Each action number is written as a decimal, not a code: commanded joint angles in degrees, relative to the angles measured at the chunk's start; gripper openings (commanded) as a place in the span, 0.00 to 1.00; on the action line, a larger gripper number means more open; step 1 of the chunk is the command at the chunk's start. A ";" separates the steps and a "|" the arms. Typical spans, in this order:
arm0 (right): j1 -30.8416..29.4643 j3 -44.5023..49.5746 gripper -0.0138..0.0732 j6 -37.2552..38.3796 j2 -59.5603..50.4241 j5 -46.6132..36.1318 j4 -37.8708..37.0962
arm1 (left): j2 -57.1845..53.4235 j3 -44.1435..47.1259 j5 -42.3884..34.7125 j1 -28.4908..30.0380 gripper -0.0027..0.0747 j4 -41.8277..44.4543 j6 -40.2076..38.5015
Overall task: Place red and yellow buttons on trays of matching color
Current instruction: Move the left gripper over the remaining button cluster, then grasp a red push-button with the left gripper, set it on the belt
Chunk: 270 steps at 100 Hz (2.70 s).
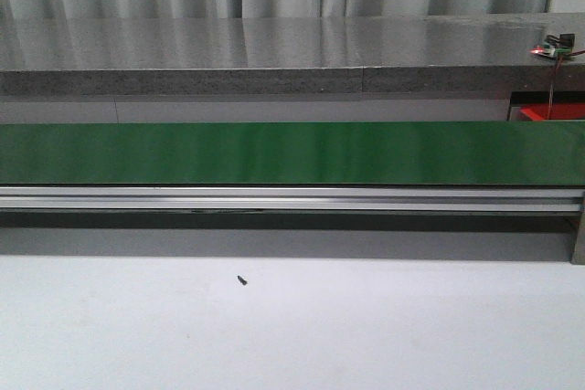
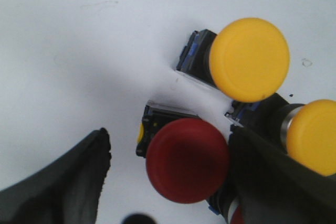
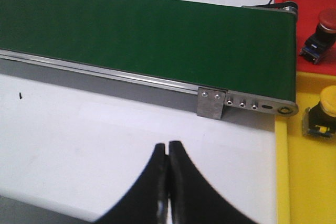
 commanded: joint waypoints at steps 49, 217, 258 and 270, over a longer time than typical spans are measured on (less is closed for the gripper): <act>-0.01 -1.57 0.08 -0.18 0.23 -3.50 0.57 | -5.66 -3.47 -0.16 0.07 0.24 -1.29 -0.10; -0.01 -1.57 0.08 -0.18 0.23 -3.55 0.57 | -18.79 6.93 5.66 -19.00 0.24 3.34 3.98; -0.01 -1.57 0.08 -0.18 0.23 -3.55 0.57 | -20.64 5.49 6.21 -19.00 0.63 0.65 5.36; -0.01 -1.57 0.08 -0.18 0.23 -3.55 0.57 | -23.09 5.49 5.11 -18.88 0.63 0.37 5.47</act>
